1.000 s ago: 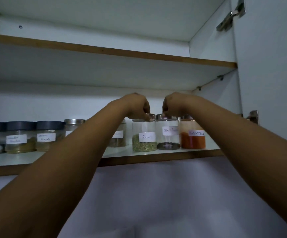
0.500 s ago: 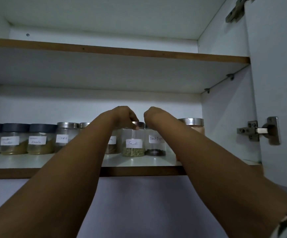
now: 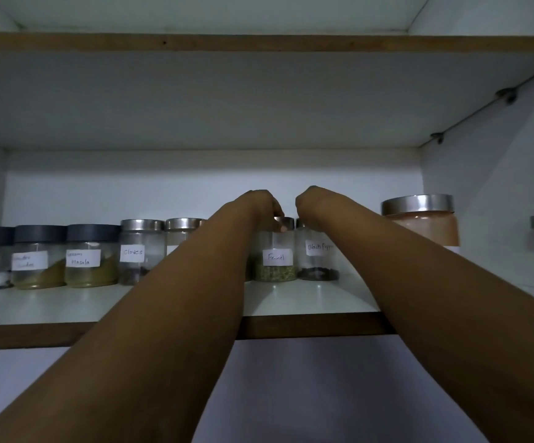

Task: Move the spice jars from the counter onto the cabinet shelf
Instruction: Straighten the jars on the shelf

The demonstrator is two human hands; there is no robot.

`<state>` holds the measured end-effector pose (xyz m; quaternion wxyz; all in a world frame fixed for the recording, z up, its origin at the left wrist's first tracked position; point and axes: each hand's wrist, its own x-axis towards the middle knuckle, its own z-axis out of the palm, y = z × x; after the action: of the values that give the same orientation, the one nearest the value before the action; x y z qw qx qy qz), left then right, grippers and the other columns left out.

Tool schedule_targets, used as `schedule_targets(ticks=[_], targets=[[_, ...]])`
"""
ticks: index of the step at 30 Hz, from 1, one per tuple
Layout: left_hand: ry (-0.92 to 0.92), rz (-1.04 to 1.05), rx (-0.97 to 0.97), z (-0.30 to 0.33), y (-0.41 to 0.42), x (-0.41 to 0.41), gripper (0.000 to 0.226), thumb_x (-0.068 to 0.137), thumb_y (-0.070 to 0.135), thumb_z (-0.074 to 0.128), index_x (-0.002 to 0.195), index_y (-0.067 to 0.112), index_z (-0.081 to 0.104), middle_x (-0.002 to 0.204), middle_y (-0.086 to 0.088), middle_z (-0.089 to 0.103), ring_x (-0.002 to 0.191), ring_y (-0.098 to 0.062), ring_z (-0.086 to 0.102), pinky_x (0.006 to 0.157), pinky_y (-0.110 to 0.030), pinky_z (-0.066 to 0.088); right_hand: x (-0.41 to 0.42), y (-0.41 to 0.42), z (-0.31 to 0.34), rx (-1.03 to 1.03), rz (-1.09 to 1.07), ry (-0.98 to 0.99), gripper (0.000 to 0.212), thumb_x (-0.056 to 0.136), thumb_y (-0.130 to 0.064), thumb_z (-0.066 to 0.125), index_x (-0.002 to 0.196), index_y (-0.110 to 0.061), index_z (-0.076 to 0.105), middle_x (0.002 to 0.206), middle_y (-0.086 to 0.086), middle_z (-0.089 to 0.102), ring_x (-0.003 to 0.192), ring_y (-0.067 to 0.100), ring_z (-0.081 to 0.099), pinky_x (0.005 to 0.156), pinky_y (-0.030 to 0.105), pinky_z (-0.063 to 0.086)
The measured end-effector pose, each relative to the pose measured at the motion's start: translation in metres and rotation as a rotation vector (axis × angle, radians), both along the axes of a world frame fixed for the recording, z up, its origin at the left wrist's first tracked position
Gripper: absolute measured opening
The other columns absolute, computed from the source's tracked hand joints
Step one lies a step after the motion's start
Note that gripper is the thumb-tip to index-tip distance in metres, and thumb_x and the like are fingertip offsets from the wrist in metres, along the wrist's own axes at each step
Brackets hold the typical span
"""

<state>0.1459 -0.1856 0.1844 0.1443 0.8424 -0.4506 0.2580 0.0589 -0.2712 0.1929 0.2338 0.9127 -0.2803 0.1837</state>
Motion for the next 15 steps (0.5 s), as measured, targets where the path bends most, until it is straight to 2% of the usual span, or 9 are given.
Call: schedule_targets(ticks=[2,4,6,8,10,13,15], targets=[[0.002,-0.02,-0.015,-0.001,0.002,0.003,0.038,0.088,0.031,0.07,0.124,0.019,0.067,0.125,-0.001,0.065,0.115,-0.02,0.057,0.096,-0.031,0.045,0.003,-0.003,-0.005,0.017,0.009,-0.026,0.029,0.093,-0.004,0.054,0.066,-0.005,0.043,0.071,0.005,0.041,0.06,0.016,0.04,0.075,0.027,0.039],[-0.008,-0.04,-0.013,-0.002,0.005,0.005,0.038,0.088,0.031,0.07,0.124,0.018,0.066,0.125,-0.001,0.065,0.115,-0.02,0.057,0.092,-0.028,0.043,0.002,-0.005,-0.008,0.028,0.015,-0.06,0.018,0.092,-0.002,0.052,0.075,-0.004,0.048,0.077,0.005,0.046,0.064,0.017,0.044,0.074,0.027,0.039],[-0.007,-0.062,-0.022,-0.002,0.008,0.007,0.043,0.088,0.034,0.069,0.128,0.019,0.063,0.128,-0.001,0.063,0.118,-0.02,0.055,0.092,-0.027,0.04,-0.002,-0.005,-0.008,0.029,0.027,-0.08,0.01,0.092,0.0,0.05,0.087,-0.004,0.057,0.092,0.009,0.05,0.074,0.02,0.05,0.073,0.028,0.041],[-0.006,-0.083,-0.044,-0.004,0.011,0.008,0.052,0.088,0.038,0.069,0.136,0.021,0.056,0.135,-0.001,0.058,0.124,-0.019,0.052,0.097,-0.027,0.038,-0.004,-0.005,-0.01,0.031,0.035,-0.071,0.02,0.094,-0.002,0.049,0.109,-0.003,0.062,0.11,0.011,0.057,0.091,0.023,0.056,0.076,0.029,0.043],[-0.031,-0.085,-0.046,-0.004,0.011,0.007,0.052,0.09,0.039,0.066,0.137,0.021,0.054,0.137,-0.001,0.057,0.125,-0.019,0.051,0.099,-0.027,0.038,-0.006,-0.004,-0.013,0.028,0.026,-0.044,0.031,0.096,-0.006,0.048,0.126,-0.004,0.057,0.125,0.01,0.058,0.11,0.024,0.058,0.082,0.028,0.045],[-0.072,-0.077,-0.018,-0.003,0.009,0.004,0.038,0.092,0.034,0.064,0.126,0.018,0.065,0.127,-0.002,0.065,0.115,-0.019,0.057,0.088,-0.025,0.04,-0.008,-0.006,-0.015,0.006,0.022,-0.023,0.035,0.099,-0.008,0.046,0.132,-0.004,0.053,0.132,0.01,0.056,0.119,0.023,0.055,0.091,0.028,0.044],[-0.122,-0.053,-0.01,-0.002,0.01,0.003,0.035,0.092,0.034,0.063,0.124,0.018,0.066,0.124,-0.002,0.066,0.113,-0.019,0.058,0.087,-0.025,0.042,-0.007,-0.004,-0.016,-0.028,0.01,0.007,0.035,0.098,-0.008,0.047,0.132,-0.004,0.053,0.132,0.01,0.056,0.12,0.023,0.055,0.092,0.028,0.044]])
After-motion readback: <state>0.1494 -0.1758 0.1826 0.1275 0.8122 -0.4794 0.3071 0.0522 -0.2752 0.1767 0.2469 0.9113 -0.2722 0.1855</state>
